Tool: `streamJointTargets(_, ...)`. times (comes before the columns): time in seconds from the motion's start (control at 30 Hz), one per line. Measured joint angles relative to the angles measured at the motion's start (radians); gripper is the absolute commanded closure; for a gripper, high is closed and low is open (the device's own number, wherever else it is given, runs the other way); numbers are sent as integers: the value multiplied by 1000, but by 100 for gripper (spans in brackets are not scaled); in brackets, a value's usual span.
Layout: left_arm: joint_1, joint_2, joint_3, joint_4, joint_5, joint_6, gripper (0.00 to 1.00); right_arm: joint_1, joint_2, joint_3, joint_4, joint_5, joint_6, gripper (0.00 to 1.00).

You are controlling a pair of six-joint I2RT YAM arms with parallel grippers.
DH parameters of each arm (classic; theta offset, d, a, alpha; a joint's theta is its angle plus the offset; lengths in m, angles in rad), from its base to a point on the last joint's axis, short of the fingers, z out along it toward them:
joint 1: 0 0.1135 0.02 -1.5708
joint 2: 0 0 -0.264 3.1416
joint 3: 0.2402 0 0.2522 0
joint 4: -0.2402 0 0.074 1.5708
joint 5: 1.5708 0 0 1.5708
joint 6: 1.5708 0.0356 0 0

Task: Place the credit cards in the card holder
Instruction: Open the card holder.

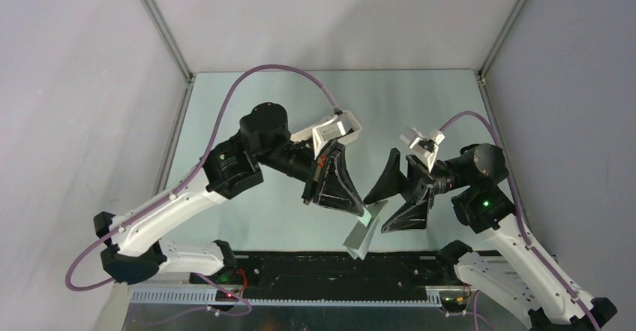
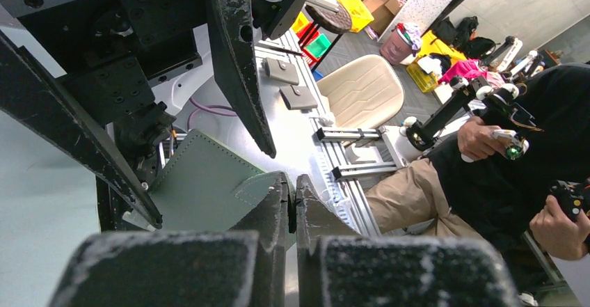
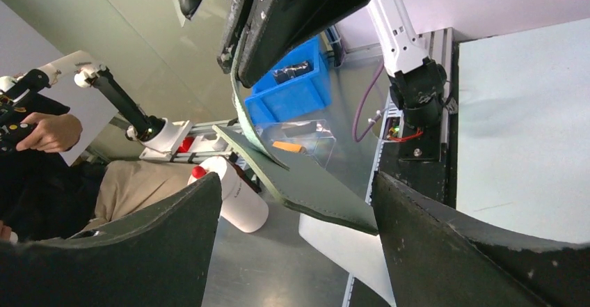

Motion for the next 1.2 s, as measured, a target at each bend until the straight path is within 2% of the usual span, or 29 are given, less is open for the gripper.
streamJointTargets(0.03,0,1,0,0,-1,0,100,0,2,0,13,0,7,24)
streamJointTargets(0.17,7,1,0,10,-18,-8,100,5,11,0,66,-2,48,45)
streamJointTargets(0.2,12,1,0,14,-34,-10,100,6,14,0,72,-3,53,54)
streamJointTargets(0.33,42,0,-7,28,-97,-24,100,6,17,0,51,-12,48,79)
streamJointTargets(0.4,60,-2,-24,45,-131,-33,94,6,15,0,28,-15,42,95)
streamJointTargets(0.43,69,-6,-39,50,-150,-36,79,6,14,1,14,-15,33,100)
streamJointTargets(0.47,80,-14,-61,55,-174,-42,67,5,14,2,-9,-13,26,100)
streamJointTargets(0.5,89,-21,-79,58,-195,-47,39,3,14,5,-30,-10,9,100)
streamJointTargets(0.53,100,-27,-100,63,-217,-55,19,-2,16,10,-58,-5,-2,100)
streamJointTargets(0.6,126,-47,-143,71,-262,-73,4,-18,22,29,-130,19,-28,100)
streamJointTargets(0.8,212,-156,-346,116,-377,-159,0,-178,60,69,-238,100,1,100)
streamJointTargets(0.93,267,-253,-515,240,-381,-240,0,-264,110,70,-249,102,77,100)
streamJointTargets(1.03,272,-267,-569,330,-346,-278,0,-286,140,70,-251,116,126,100)
streamJointTargets(1.2,266,-217,-577,420,-296,-301,2,-287,148,70,-256,126,163,100)
